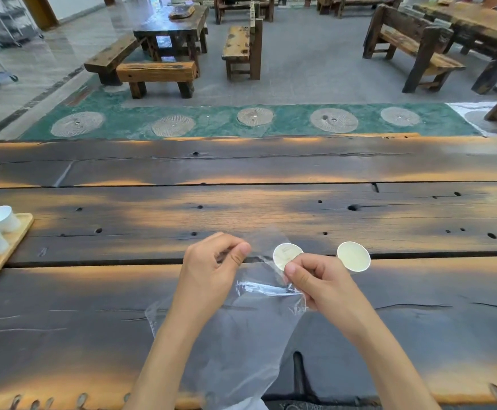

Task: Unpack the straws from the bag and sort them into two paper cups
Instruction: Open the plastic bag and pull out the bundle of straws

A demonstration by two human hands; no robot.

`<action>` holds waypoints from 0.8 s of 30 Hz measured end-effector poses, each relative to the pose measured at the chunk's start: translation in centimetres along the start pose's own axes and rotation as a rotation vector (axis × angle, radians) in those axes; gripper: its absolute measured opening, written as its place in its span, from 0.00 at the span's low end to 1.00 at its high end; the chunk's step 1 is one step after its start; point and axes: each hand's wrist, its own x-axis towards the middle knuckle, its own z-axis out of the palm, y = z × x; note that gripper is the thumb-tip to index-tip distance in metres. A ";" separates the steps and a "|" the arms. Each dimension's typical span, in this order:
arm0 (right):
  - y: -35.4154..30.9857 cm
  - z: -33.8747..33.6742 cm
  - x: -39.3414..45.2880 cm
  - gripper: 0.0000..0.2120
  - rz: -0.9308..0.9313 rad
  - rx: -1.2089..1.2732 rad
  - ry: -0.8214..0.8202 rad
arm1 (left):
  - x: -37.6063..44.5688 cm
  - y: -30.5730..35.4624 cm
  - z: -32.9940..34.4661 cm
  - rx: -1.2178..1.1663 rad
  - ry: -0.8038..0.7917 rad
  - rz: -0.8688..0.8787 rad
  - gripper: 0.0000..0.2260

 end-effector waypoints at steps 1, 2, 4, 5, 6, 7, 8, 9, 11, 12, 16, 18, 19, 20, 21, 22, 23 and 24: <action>0.0 0.0 0.0 0.15 -0.003 0.005 0.007 | 0.0 0.1 -0.2 -0.017 0.004 -0.017 0.06; 0.0 -0.2 0.0 0.15 -0.008 0.014 0.020 | 0.0 0.2 -0.5 -0.024 0.017 -0.031 0.05; 0.1 -0.7 0.1 0.16 -0.021 0.038 0.069 | 0.1 -0.1 -1.4 -0.004 0.053 -0.047 0.05; 0.0 -1.0 0.1 0.17 -0.025 0.053 0.101 | 0.2 -0.5 -1.9 0.017 0.073 -0.050 0.05; 0.0 -1.4 0.1 0.17 -0.027 0.078 0.132 | 0.2 -1.0 -2.4 0.042 0.093 -0.057 0.06; -0.1 -1.6 0.2 0.16 -0.030 0.123 0.157 | 0.1 -1.6 -2.7 0.064 0.113 -0.075 0.09; -0.1 -1.8 0.2 0.16 -0.035 0.188 0.176 | -0.2 -2.3 -2.8 0.070 0.131 -0.108 0.12; -0.2 -1.9 0.3 0.15 -0.044 0.263 0.190 | -0.5 -3.0 -2.8 0.056 0.151 -0.156 0.16; -0.4 -1.9 0.6 0.13 -0.067 0.415 0.203 | -1.2 -4.5 -2.2 -0.052 0.195 -0.281 0.24; -0.6 -1.8 0.7 0.12 -0.076 0.486 0.206 | -1.6 -5.2 -1.8 -0.139 0.221 -0.345 0.27; -1.8 -1.5 1.4 0.12 -0.102 0.723 0.258 | -3.4 -8.2 1.3 -0.517 0.334 -0.640 0.32; -2.6 -1.2 1.7 0.11 -0.101 0.795 0.287 | -4.5 -9.5 3.1 -0.692 0.372 -0.786 0.36; -2.9 -1.1 1.8 0.11 -0.089 0.832 0.301 | -4.9 -10.0 3.9 -0.790 0.392 -0.859 0.37; -3.2 -0.9 1.9 0.10 -0.075 0.876 0.317 | -5.1 -10.5 4.5 -0.891 0.412 -0.925 0.39; -3.5 -0.7 2.0 0.09 -0.064 0.928 0.333 | -5.4 -11.0 5.1 -0.997 0.428 -0.978 0.41; -3.8 -0.5 2.1 0.09 -0.056 0.986 0.344 | -5.5 -11.5 5.7 -1.109 0.436 -1.019 0.41; -4.1 -0.3 2.1 0.09 -0.053 1.046 0.350 | -5.8 -11.9 6.4 -1.213 0.429 -1.051 0.40; -4.5 -0.1 2.2 0.09 -0.052 1.103 0.352 | -6.1 -12.0 7.1 -1.298 0.413 -1.085 0.36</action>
